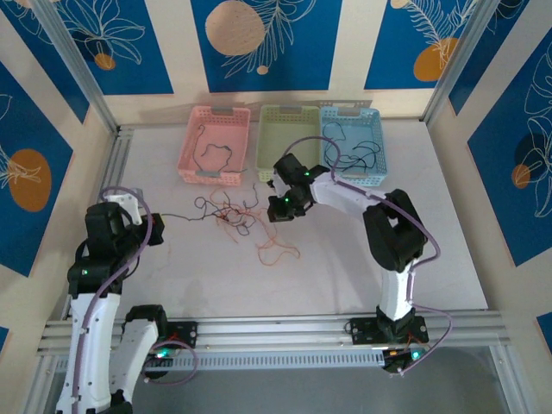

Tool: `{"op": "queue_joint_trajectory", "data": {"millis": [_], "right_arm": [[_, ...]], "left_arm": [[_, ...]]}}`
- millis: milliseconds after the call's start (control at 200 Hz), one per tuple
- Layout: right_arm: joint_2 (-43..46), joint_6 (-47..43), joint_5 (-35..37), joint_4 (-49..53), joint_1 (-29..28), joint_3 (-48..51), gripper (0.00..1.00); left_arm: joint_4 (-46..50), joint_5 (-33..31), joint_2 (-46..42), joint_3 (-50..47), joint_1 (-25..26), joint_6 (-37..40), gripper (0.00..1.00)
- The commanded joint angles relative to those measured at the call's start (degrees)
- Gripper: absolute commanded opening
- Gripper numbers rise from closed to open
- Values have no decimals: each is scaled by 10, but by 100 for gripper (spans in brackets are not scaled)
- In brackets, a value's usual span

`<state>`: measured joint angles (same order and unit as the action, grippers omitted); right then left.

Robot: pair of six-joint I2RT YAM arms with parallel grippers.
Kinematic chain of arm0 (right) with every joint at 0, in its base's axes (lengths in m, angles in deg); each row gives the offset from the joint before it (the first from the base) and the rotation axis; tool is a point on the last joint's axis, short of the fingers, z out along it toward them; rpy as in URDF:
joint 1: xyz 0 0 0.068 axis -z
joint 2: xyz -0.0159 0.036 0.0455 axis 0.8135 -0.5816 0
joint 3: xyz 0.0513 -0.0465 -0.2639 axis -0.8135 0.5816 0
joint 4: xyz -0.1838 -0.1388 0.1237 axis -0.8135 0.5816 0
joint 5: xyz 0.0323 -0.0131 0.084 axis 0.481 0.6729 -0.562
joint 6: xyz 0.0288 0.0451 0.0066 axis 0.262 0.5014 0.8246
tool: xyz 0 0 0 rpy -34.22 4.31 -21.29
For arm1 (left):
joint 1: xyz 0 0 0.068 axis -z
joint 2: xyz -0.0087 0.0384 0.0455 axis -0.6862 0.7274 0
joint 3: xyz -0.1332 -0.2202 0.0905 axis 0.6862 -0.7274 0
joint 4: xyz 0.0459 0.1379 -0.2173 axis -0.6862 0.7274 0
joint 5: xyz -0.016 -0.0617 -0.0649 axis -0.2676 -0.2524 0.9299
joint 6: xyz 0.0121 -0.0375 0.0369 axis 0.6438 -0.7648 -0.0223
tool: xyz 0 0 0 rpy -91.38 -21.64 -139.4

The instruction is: Untangle the cables

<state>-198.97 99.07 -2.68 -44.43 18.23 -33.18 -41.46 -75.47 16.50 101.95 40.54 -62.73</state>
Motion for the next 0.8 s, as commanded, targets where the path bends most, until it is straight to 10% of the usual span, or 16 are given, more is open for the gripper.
{"op": "queue_joint_trajectory", "data": {"millis": [0, 425, 795], "right_arm": [[-30, -17, -22, 21, -8, -39, 10], [-94, -23, -60, 18, -23, -69, 39], [-136, -33, -37, 34, -35, -90, 35]], "left_arm": [[-13, 17, -1, -3, -6, 9, 0], [-16, 21, 1, -4, -5, 9, 0], [-16, 24, 2, -4, -6, 9, 0]]}}
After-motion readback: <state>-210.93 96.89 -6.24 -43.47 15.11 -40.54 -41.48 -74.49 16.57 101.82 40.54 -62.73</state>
